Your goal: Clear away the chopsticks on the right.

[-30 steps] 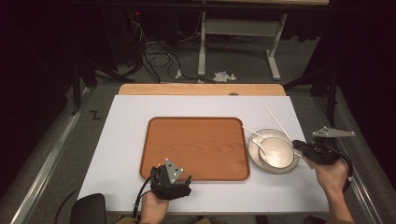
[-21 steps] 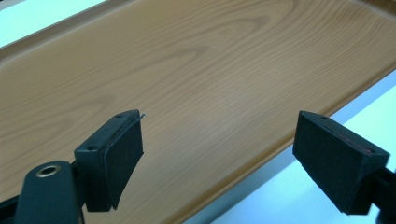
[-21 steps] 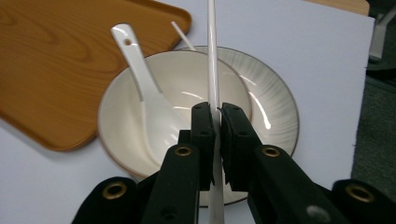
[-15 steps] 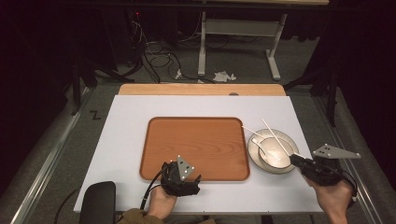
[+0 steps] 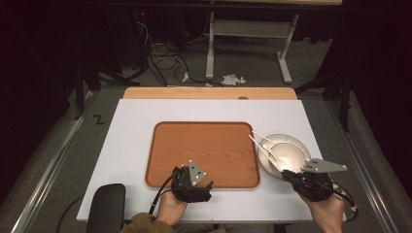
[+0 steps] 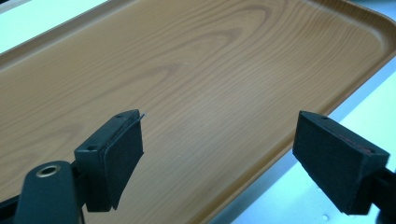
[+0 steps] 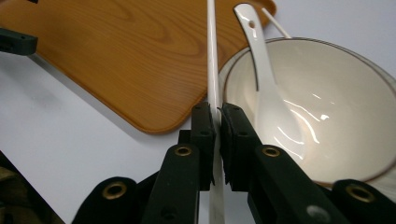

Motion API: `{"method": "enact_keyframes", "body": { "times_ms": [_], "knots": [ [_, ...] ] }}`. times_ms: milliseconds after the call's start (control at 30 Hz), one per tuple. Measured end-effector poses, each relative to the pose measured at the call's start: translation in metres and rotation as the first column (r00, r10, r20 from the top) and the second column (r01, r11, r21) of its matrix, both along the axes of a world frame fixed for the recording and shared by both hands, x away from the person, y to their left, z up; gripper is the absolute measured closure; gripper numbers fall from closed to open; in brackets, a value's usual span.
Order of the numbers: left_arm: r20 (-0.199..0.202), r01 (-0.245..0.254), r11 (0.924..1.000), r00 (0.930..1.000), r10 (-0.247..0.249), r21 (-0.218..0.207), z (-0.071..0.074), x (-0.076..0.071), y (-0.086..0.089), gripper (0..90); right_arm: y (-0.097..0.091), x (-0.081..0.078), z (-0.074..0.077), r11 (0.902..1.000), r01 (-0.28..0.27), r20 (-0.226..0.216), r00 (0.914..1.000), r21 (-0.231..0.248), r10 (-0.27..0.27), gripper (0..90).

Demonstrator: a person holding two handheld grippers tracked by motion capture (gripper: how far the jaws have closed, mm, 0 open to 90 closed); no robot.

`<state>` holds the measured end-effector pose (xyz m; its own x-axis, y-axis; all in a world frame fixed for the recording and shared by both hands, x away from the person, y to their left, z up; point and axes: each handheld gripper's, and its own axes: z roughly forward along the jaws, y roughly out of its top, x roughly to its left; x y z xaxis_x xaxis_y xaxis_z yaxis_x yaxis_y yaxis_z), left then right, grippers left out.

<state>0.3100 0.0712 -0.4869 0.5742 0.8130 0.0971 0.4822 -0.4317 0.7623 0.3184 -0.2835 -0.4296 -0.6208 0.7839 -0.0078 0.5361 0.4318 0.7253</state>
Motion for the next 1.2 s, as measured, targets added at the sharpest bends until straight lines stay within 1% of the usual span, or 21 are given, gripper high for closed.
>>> {"method": "enact_keyframes", "body": {
  "times_ms": [67, 100, 167, 233, 300, 400, 467, 533, 567, 633, 667, 700, 833, 867, 900, 967, 1000, 1033, 1067, 1100, 1200],
  "knots": [
    [-0.001, -0.004, 1.0, 1.0, 0.004, 0.002, 0.0, 0.0, 0.0, 16.4, 0.006, 0.003, -0.002, 1.0, -0.004, -0.009, 1.0, -0.001, 0.004, 85.0],
    [0.001, -0.004, 1.0, 1.0, 0.004, 0.002, 0.0, 0.0, 0.0, 16.3, 0.009, 0.004, -0.004, 0.9999, -0.007, -0.009, 0.9999, -0.009, 0.007, 85.0],
    [-0.001, -0.006, 1.0, 1.0, 0.006, 0.005, -0.001, -0.001, 0.001, 16.4, 0.015, 0.006, -0.005, 0.9995, -0.013, 0.002, 0.9999, -0.027, 0.013, 85.0],
    [0.002, -0.011, 0.9999, 0.9999, 0.011, 0.002, -0.001, -0.002, 0.002, 16.3, 0.021, 0.008, -0.006, 0.9991, -0.021, 0.013, 0.9997, -0.037, 0.022, 85.0],
    [-0.001, -0.019, 0.9998, 0.9998, 0.019, 0.002, -0.001, -0.002, 0.003, 16.4, 0.025, 0.011, -0.007, 0.9989, -0.026, 0.015, 0.9995, -0.039, 0.027, 85.0],
    [-0.004, -0.031, 0.9995, 0.9995, 0.031, 0.001, -0.001, -0.004, 0.006, 16.3, 0.033, 0.02, -0.01, 0.9982, -0.038, 0.001, 0.9993, -0.046, 0.038, 85.0],
    [-0.004, -0.046, 0.9989, 0.9989, 0.046, 0.004, -0.001, -0.005, 0.008, 16.3, 0.041, 0.026, -0.014, 0.9969, -0.047, -0.004, 0.9989, -0.063, 0.047, 85.0],
    [-0.003, -0.056, 0.9985, 0.9984, 0.056, 0.001, -0.001, -0.007, 0.01, 16.4, 0.047, 0.032, -0.017, 0.996, -0.055, -0.009, 0.9985, -0.069, 0.055, 85.0],
    [-0.002, -0.067, 0.9978, 0.9978, 0.067, -0.001, -0.001, -0.008, 0.012, 16.4, 0.051, 0.035, -0.018, 0.9945, -0.063, -0.016, 0.998, -0.083, 0.062, 85.0],
    [-0.001, -0.08, 0.9968, 0.9968, 0.08, -0.005, -0.001, -0.01, 0.015, 16.4, 0.06, 0.043, -0.023, 0.9938, -0.071, -0.023, 0.9973, -0.086, 0.07, 85.0],
    [0.001, -0.086, 0.9963, 0.9963, 0.086, -0.003, 0.0, -0.011, 0.016, 16.4, 0.064, 0.047, -0.025, 0.9928, -0.072, -0.034, 0.997, -0.096, 0.07, 84.9],
    [0.003, -0.095, 0.9955, 0.9955, 0.095, -0.006, 0.0, -0.013, 0.018, 16.3, 0.067, 0.051, -0.027, 0.9914, -0.074, -0.04, 0.9967, -0.107, 0.071, 85.0],
    [-0.001, -0.126, 0.9921, 0.9921, 0.126, -0.005, -0.001, -0.017, 0.023, 16.4, 0.079, 0.064, -0.033, 0.9892, -0.09, -0.066, 0.9943, -0.115, 0.083, 84.9],
    [-0.001, -0.131, 0.9914, 0.9914, 0.131, -0.003, -0.001, -0.018, 0.024, 16.4, 0.083, 0.067, -0.035, 0.9872, -0.09, -0.071, 0.9942, -0.132, 0.081, 84.9],
    [-0.004, -0.139, 0.9902, 0.9902, 0.139, -0.003, -0.001, -0.019, 0.025, 16.3, 0.084, 0.069, -0.036, 0.9872, -0.089, -0.074, 0.9941, -0.133, 0.079, 84.9],
    [-0.004, -0.151, 0.9886, 0.9886, 0.151, -0.001, -0.002, -0.021, 0.027, 16.4, 0.091, 0.075, -0.04, 0.983, -0.106, -0.091, 0.9915, -0.15, 0.093, 84.9],
    [-0.005, -0.158, 0.9875, 0.9875, 0.158, -0.001, -0.002, -0.022, 0.028, 16.4, 0.094, 0.076, -0.041, 0.9815, -0.105, -0.097, 0.9912, -0.16, 0.091, 84.9],
    [-0.005, -0.165, 0.9862, 0.9862, 0.165, 0.003, -0.002, -0.024, 0.03, 16.4, 0.096, 0.079, -0.043, 0.9808, -0.114, -0.111, 0.9891, -0.158, 0.097, 84.9],
    [-0.004, -0.175, 0.9846, 0.9846, 0.175, -0.003, -0.002, -0.025, 0.031, 16.4, 0.099, 0.082, -0.045, 0.9786, -0.12, -0.119, 0.9877, -0.167, 0.101, 84.9],
    [-0.003, -0.183, 0.9831, 0.9831, 0.183, -0.004, -0.001, -0.026, 0.033, 16.4, 0.101, 0.085, -0.047, 0.9751, -0.123, -0.125, 0.987, -0.184, 0.101, 84.8],
    [-0.005, -0.207, 0.9784, 0.9784, 0.207, -0.004, -0.001, -0.029, 0.037, 16.4, 0.112, 0.091, -0.05, 0.9688, -0.14, -0.133, 0.9845, -0.205, 0.114, 84.7]
  ]
}}
